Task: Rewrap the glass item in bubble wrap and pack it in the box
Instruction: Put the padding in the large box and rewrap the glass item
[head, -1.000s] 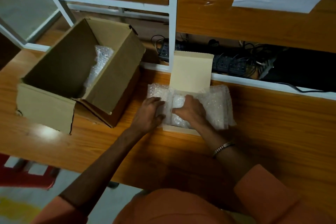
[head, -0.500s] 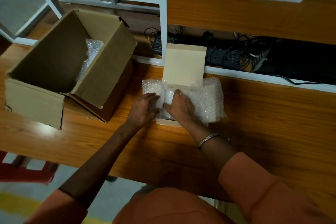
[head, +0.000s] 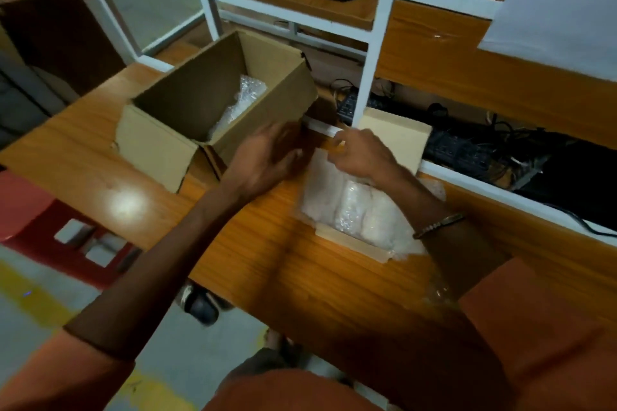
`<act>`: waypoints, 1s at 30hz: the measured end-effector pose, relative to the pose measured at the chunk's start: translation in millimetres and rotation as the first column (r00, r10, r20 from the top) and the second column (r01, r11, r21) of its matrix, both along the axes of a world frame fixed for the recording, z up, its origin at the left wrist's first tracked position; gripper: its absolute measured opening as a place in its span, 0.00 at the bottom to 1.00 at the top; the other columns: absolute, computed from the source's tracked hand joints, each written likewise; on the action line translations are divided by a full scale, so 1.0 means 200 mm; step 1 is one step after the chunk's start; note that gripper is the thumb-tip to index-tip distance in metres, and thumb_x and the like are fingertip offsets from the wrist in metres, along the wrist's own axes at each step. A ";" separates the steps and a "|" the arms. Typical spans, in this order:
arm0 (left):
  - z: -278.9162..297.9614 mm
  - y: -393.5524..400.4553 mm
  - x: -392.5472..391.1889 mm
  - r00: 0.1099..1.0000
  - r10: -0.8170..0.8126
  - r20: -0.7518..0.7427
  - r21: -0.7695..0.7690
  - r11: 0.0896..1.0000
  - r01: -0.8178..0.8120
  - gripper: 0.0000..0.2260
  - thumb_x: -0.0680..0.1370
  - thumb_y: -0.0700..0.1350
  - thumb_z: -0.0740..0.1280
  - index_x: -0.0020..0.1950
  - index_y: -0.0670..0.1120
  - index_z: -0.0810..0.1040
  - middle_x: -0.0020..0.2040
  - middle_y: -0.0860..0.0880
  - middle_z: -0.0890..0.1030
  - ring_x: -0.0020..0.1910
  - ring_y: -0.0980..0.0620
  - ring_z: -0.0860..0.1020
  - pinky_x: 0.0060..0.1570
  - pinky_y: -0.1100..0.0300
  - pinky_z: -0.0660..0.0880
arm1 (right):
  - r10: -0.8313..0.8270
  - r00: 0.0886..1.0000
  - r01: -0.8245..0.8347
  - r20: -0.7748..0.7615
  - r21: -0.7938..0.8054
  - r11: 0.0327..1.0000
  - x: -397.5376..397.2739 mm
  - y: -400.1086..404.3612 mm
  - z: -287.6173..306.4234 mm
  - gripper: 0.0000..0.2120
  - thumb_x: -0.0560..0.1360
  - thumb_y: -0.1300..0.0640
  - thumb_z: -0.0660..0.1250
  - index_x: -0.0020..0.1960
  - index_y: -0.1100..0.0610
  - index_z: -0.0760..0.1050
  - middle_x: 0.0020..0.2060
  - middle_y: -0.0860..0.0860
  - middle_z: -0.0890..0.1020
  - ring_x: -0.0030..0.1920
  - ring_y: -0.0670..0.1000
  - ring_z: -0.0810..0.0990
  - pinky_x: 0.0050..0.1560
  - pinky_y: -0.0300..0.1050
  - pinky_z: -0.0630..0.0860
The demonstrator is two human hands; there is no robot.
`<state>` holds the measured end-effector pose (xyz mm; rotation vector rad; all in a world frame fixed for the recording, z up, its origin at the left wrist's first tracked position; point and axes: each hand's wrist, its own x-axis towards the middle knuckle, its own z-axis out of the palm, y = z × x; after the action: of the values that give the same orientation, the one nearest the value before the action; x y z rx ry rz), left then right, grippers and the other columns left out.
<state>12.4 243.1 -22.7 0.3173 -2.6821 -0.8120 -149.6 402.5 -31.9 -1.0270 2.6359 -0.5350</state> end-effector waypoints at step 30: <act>0.06 -1.24 -0.07 0.983 0.074 0.168 -0.146 0.988 -0.049 0.24 0.81 0.58 0.64 0.74 0.47 0.76 0.70 0.44 0.79 0.64 0.42 0.80 0.61 0.45 0.80 | 0.240 0.967 -0.197 -0.086 0.348 0.917 -0.38 -1.51 0.16 0.20 0.75 0.67 0.76 0.64 0.54 0.84 0.61 0.55 0.84 0.46 0.53 0.82 0.45 0.47 0.81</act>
<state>-1.0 -4.1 -9.7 0.4530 -2.8568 -0.5963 -226.2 100.5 -0.4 -1.2522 2.5462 0.0349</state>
